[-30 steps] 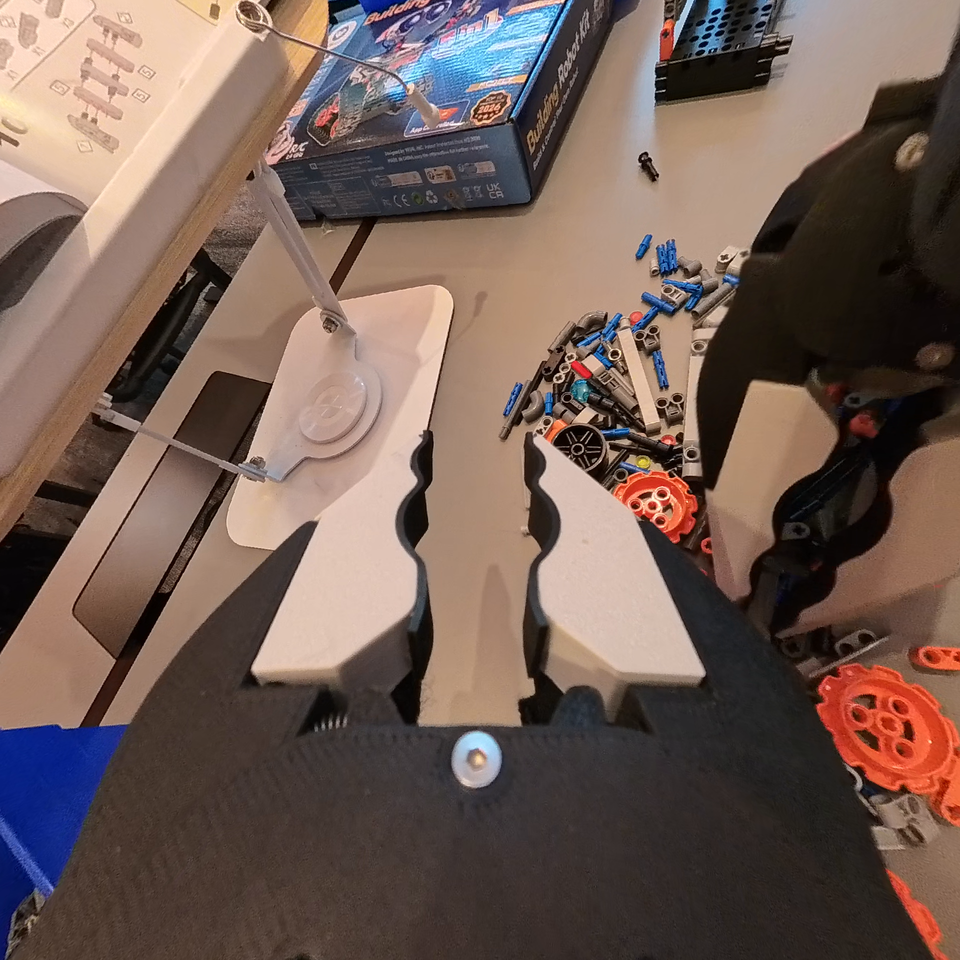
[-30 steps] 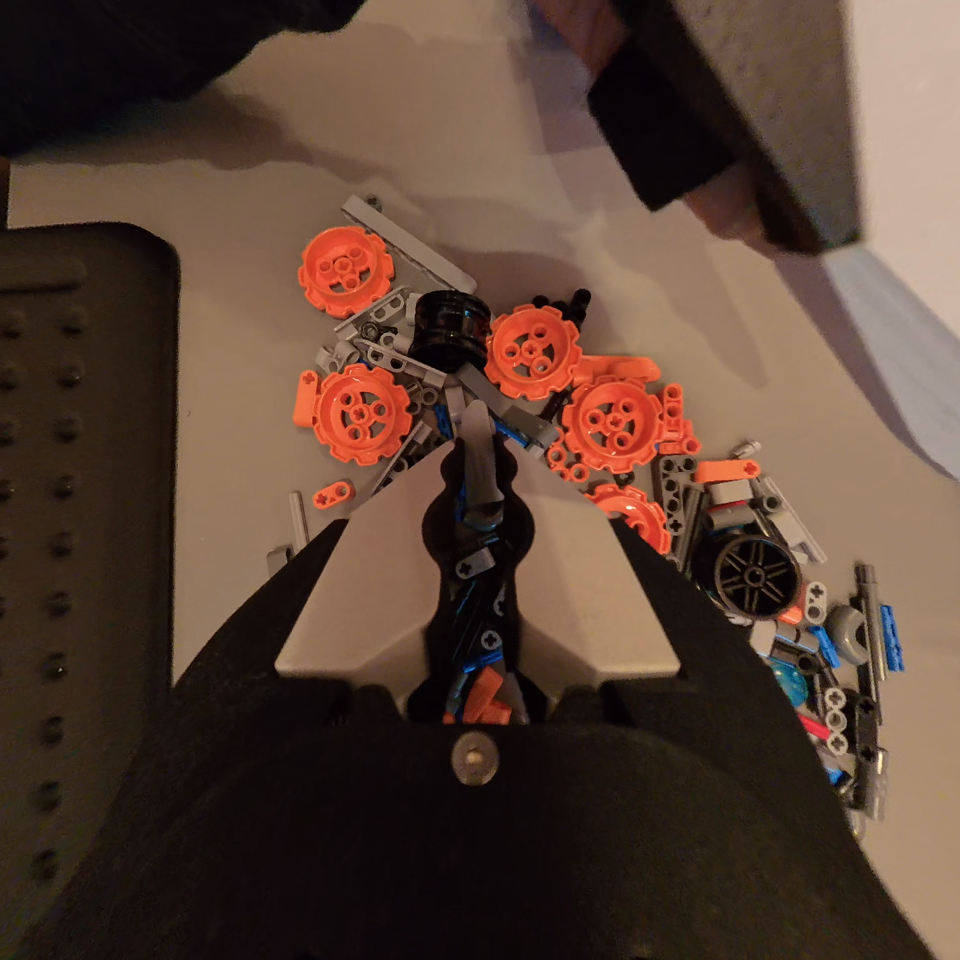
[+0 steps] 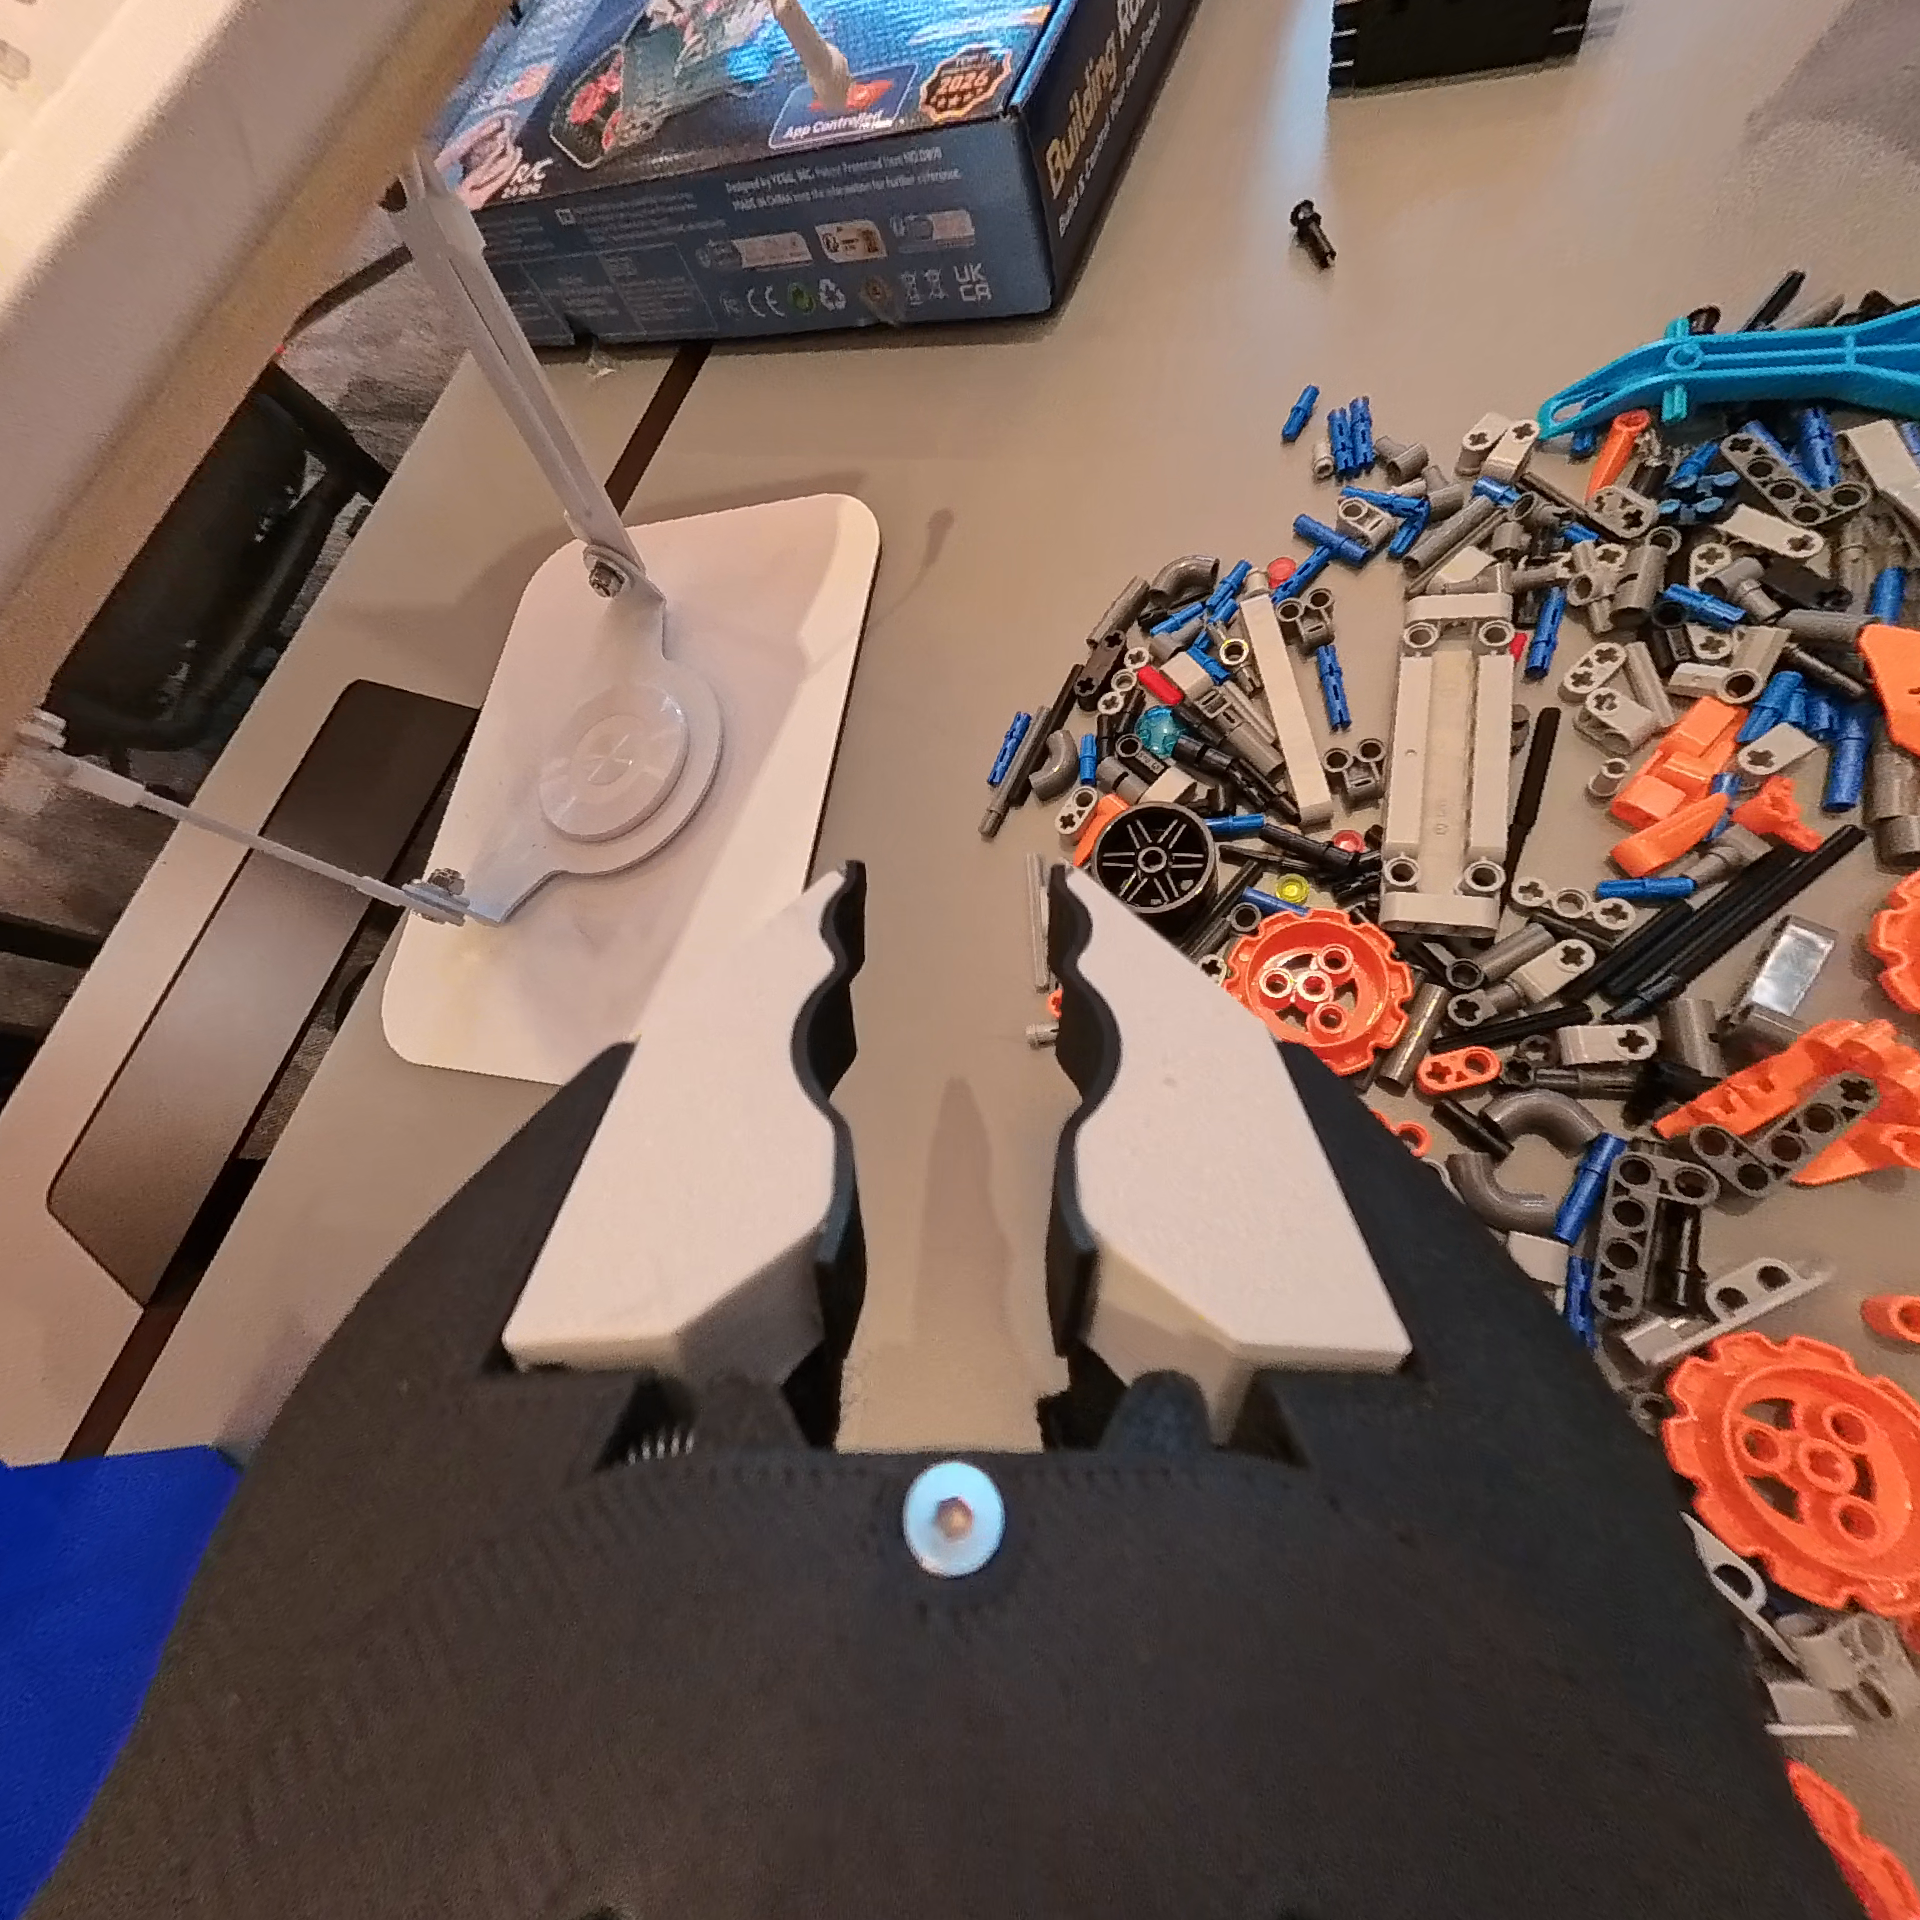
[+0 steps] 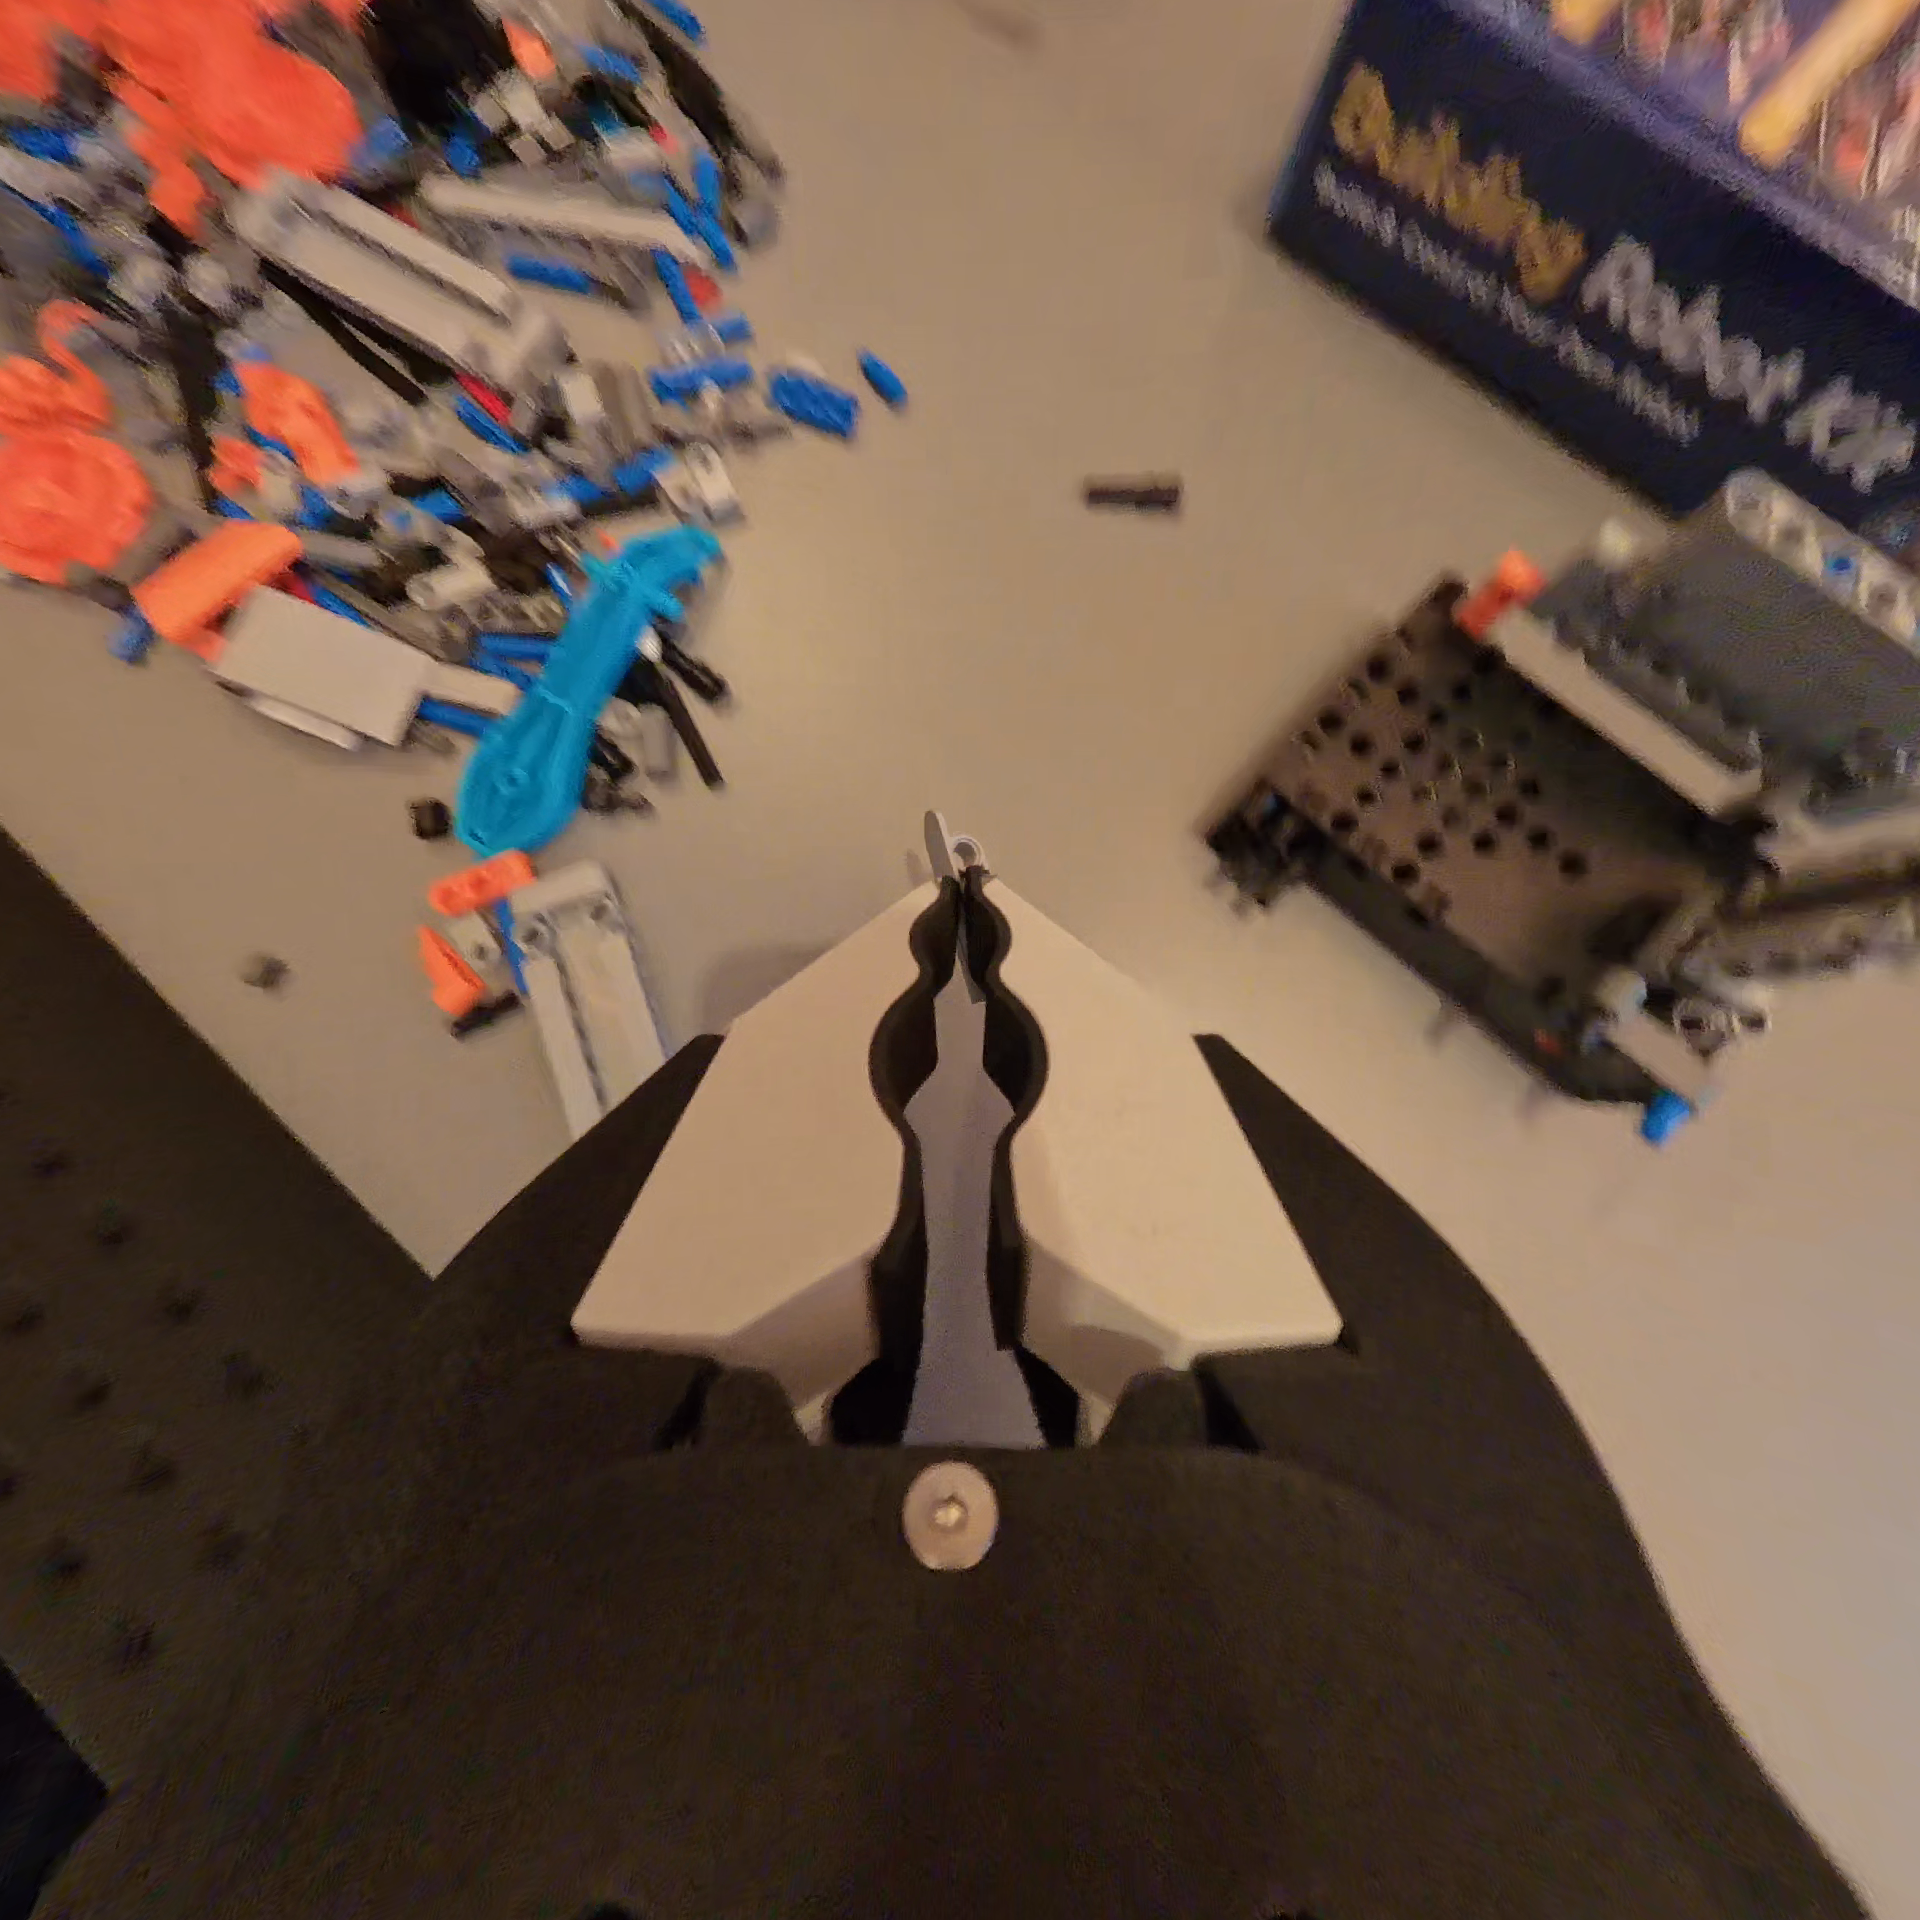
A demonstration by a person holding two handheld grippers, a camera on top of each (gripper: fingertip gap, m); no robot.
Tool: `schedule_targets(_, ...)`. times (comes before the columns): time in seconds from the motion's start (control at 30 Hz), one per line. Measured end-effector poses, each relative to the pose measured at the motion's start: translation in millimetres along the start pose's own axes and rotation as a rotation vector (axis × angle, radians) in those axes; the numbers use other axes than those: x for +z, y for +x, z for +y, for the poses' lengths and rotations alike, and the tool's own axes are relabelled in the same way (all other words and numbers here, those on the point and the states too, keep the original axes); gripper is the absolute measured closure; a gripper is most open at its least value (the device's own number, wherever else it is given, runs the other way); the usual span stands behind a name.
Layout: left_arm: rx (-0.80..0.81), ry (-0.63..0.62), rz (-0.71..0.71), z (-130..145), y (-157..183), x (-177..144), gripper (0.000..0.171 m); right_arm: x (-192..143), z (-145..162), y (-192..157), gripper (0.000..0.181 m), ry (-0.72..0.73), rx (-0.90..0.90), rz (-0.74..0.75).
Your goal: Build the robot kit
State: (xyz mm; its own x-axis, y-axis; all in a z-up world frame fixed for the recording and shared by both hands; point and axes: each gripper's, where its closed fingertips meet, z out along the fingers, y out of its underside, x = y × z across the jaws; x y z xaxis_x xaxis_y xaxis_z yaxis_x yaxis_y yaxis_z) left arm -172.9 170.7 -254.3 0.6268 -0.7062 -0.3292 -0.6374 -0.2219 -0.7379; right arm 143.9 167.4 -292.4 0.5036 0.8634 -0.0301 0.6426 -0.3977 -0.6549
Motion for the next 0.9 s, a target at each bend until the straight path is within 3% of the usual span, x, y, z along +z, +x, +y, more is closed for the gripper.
schedule_targets(0.13, 0.000, 0.000, 0.003, -0.2, 0.7, 0.2, 0.140, -2.7, 30.0, 15.9, 0.181, -0.055, 0.083, 0.040)
schedule_targets(0.27, -0.003, -0.005, 0.006, 1.7, 1.0, 1.8, 0.140, -0.6, 42.3, 11.7, 0.181, -0.095, 0.042, 0.055)
schedule_targets(0.4, -0.002, -0.007, 0.008, 1.7, 1.8, 2.6, 0.140, -2.0, 37.8, 9.6, 0.166, -0.109, 0.005, 0.087)
schedule_targets(0.47, -0.006, -0.001, 0.011, 0.4, 2.3, 2.6, 0.139, -6.5, 16.1, 4.0, 0.164, -0.067, -0.038, 0.123)
schedule_targets(0.53, -0.007, -0.002, 0.016, 0.7, 3.4, 3.6, 0.140, -2.0, -15.8, -28.1, 0.164, -0.018, -0.114, 0.055)
schedule_targets(0.7, -0.001, -0.007, 0.013, 1.6, 3.7, 3.8, 0.139, 36.2, -96.1, -147.6, 0.164, 0.096, -0.337, -0.230)
schedule_targets(0.9, 0.002, -0.002, 0.015, 1.2, 4.3, 2.7, 0.140, 89.2, -134.1, -233.4, 0.161, 0.081, -0.488, -0.402)
